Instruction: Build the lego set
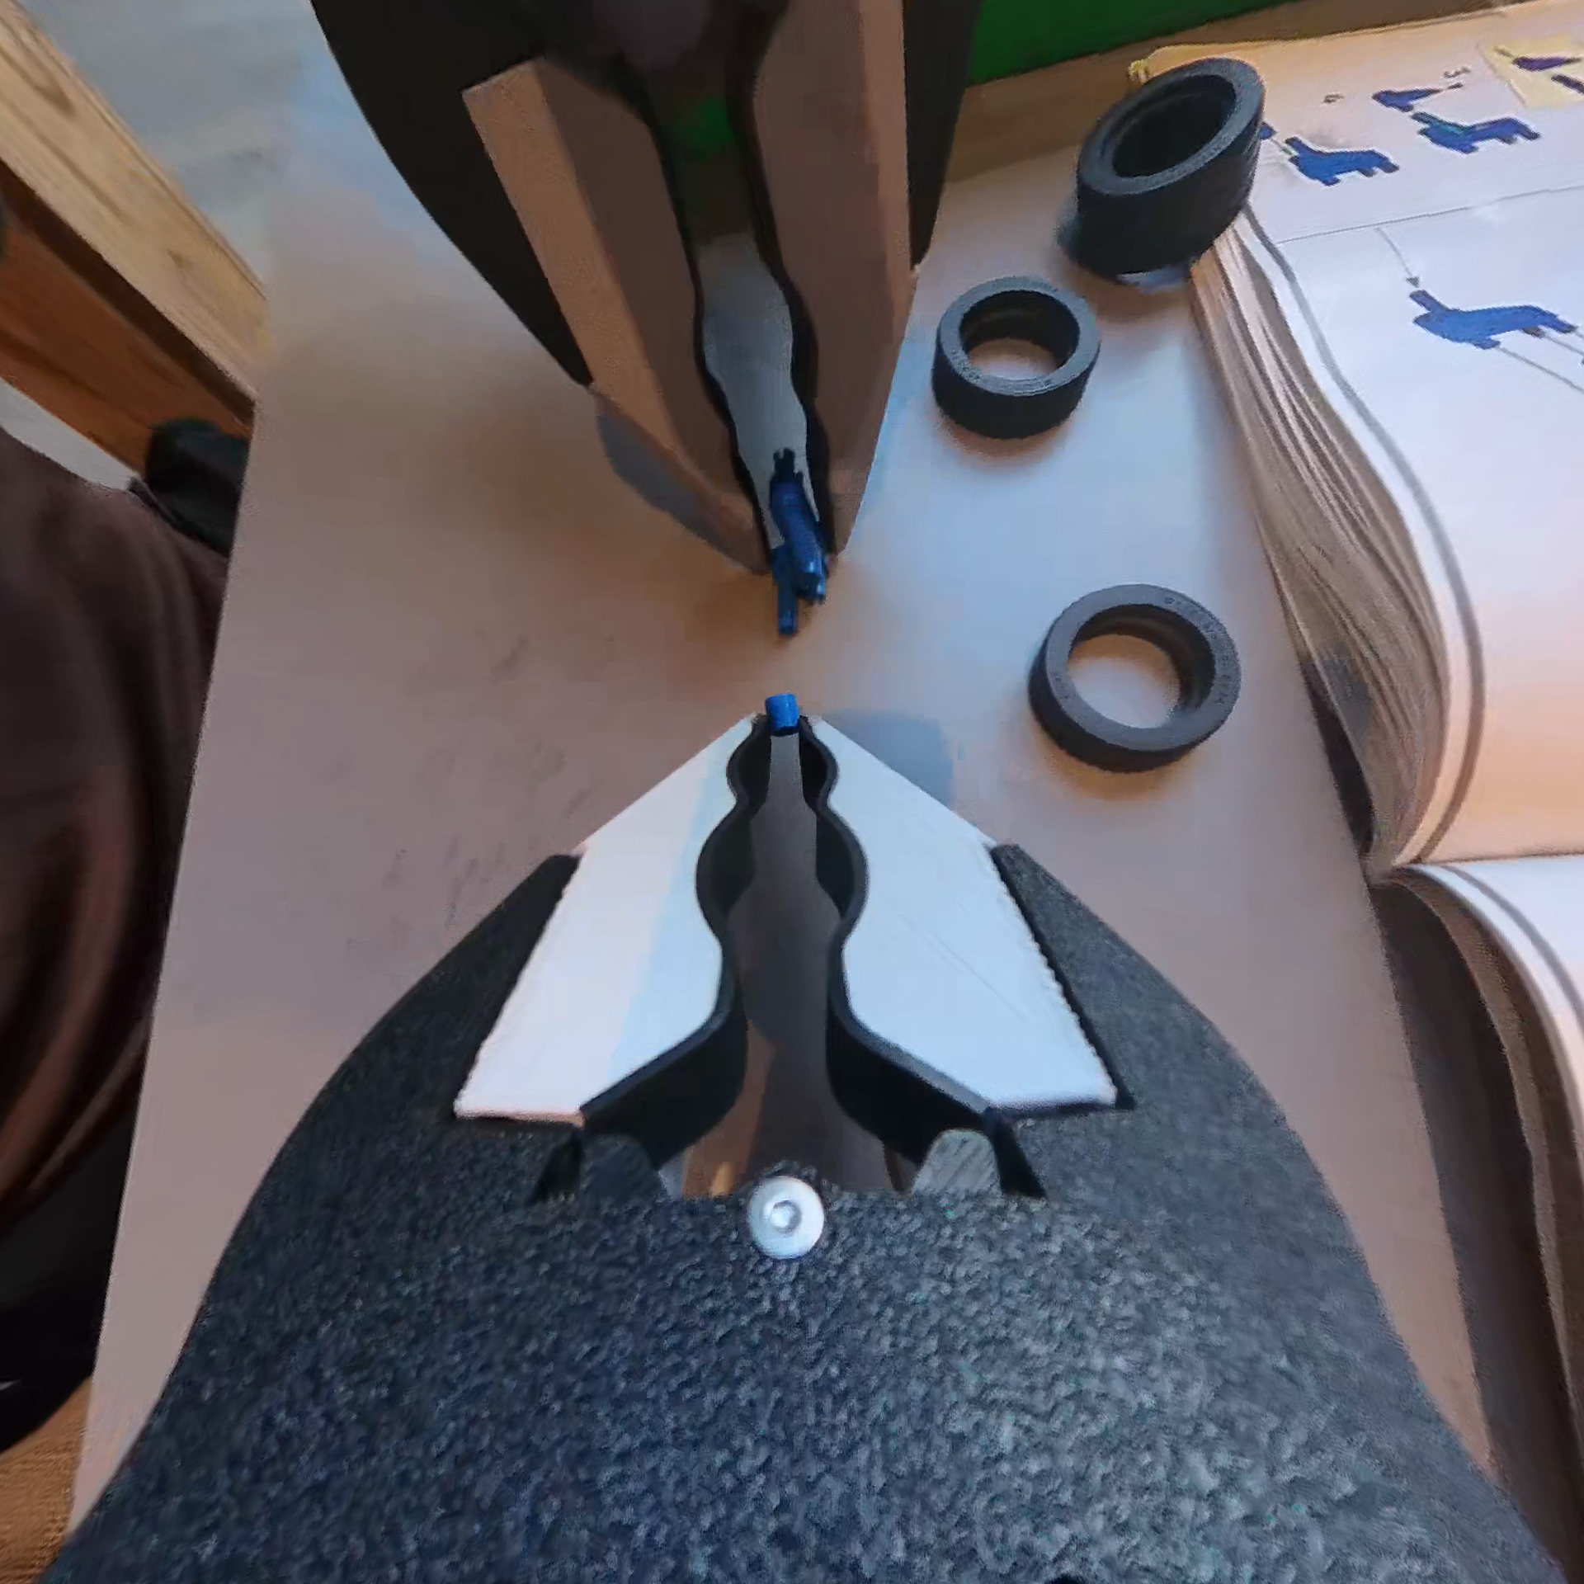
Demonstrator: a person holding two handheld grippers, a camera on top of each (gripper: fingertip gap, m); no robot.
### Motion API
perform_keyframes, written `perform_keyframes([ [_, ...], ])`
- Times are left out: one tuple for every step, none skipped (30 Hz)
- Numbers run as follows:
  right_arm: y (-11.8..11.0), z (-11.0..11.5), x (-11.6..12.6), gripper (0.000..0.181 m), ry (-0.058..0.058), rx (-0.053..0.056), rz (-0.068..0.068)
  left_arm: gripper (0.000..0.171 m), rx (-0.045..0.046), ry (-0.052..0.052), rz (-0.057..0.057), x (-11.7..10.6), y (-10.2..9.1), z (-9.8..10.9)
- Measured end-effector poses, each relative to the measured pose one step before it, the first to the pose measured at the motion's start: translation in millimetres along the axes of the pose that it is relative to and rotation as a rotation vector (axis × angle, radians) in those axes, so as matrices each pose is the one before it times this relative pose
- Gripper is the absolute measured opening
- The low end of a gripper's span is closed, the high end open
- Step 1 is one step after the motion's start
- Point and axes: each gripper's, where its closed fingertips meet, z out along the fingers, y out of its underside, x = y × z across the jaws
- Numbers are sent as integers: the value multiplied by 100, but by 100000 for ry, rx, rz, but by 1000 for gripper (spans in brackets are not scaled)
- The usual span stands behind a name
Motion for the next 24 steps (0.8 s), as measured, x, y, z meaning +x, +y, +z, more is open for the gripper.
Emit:
perform_keyframes([
  [157,-79,3,7,1948,-616,-1888,12,2307,-1172,-578,260,-391,118],
  [140,-102,38,7,2078,-554,-1414,12,1941,-1088,-1173,218,-280,83],
  [155,-90,58,7,1897,-585,-728,12,1688,-535,-2037,232,-191,59],
  [163,-95,-38,7,1137,-547,-112,12,1905,223,-2802,307,-169,53],
  [176,-88,-195,7,138,-622,227,12,2324,626,-2466,384,-215,61],
  [213,-88,-263,7,-225,-892,-66,12,2386,996,-1031,486,-237,80],
  [259,-86,-206,7,246,-1130,-752,12,2230,988,-265,504,-254,113],
  [270,-71,-182,6,119,-1129,-1141,12,1575,565,-348,383,-208,95],
  [245,-73,-174,6,-191,-823,-999,12,931,310,-319,280,-140,75],
  [216,-51,-156,6,-563,-547,-678,12,640,252,-2,228,-101,46],
  [189,-37,-159,7,-908,-372,-425,12,657,235,86,162,-80,44],
  [125,-32,-137,7,-919,-133,-297,12,752,340,82,143,-76,39],
  [84,-35,-118,7,-879,72,-192,13,615,479,-33,123,-43,19],
  [29,-18,-120,6,-978,201,-21,14,421,455,-59,89,-34,4],
  [-3,1,-130,6,-1100,191,105,15,318,316,89,73,-12,4],
  [-12,26,-81,6,-770,166,31,16,337,245,334,62,8,-7],
  [-14,44,-78,6,-520,7,-174,17,356,165,465,39,11,-21],
  [23,56,-90,6,-504,-240,-277,18,474,-188,360,-43,10,-13],
  [47,72,-72,6,-302,-415,-240,19,538,-62,163,-68,-10,-29],
  [15,48,-4,6,93,-252,-115,19,600,559,73,-11,-26,-34],
  [-17,37,65,6,364,-85,49,19,777,870,154,42,-53,-33],
  [-22,23,79,6,276,-51,85,19,972,266,33,-62,-122,-31],
  [-37,20,45,6,-92,-8,27,19,1164,299,16,-66,-175,-26],
  [-54,28,-9,6,-419,126,-51,18,1293,888,125,26,-197,-3],
])
